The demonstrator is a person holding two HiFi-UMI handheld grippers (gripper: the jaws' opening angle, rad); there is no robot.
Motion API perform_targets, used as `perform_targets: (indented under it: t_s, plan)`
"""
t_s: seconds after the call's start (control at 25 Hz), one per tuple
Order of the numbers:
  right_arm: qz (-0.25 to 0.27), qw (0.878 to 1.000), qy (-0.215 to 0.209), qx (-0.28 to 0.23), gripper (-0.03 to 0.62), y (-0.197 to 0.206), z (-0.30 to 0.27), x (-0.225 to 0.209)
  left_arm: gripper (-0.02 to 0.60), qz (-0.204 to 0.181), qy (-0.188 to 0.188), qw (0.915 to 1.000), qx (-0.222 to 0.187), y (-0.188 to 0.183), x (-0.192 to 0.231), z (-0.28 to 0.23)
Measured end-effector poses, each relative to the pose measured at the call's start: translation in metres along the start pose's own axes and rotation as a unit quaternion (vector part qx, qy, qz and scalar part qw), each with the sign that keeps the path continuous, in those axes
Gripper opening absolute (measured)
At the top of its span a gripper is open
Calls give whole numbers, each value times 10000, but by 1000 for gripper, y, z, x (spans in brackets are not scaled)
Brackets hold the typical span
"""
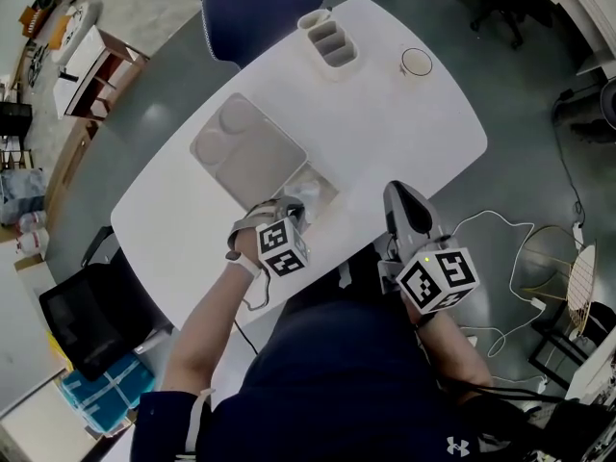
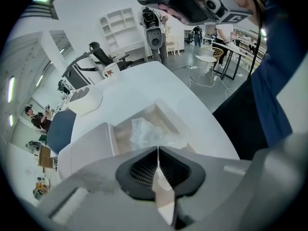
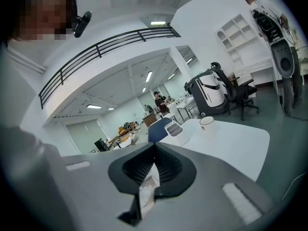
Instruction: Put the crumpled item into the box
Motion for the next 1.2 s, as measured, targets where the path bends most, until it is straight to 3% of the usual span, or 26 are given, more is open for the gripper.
perform_targets:
  t_s: [0.24, 0.6, 0.88, 1.2]
  plan:
    - [-35, 10000, 13, 50, 2, 3, -1, -5, 12, 692, 104, 9974, 195, 6, 3, -12]
    - [4, 9999, -51, 140, 2, 6, -5, -3, 23, 951, -117, 9952, 218, 5, 5, -21]
    - [58, 9997, -188, 157, 2, 3, -7, 3, 107, 1399, -133, 9901, -57, 3, 6, -11]
    - [142, 9987, -435, 234, 2, 7, -8, 19, 107, 2085, -492, 9746, -655, 6, 18, 23]
Point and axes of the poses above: the fingertips, and each gripper's own axes: z backward along the fingers, x to its left, y out of its underside, the point moved 5 cm from there along z, backward along the fingers, and after that the axes turned 8 degrees about z, right-handed, at the moved point
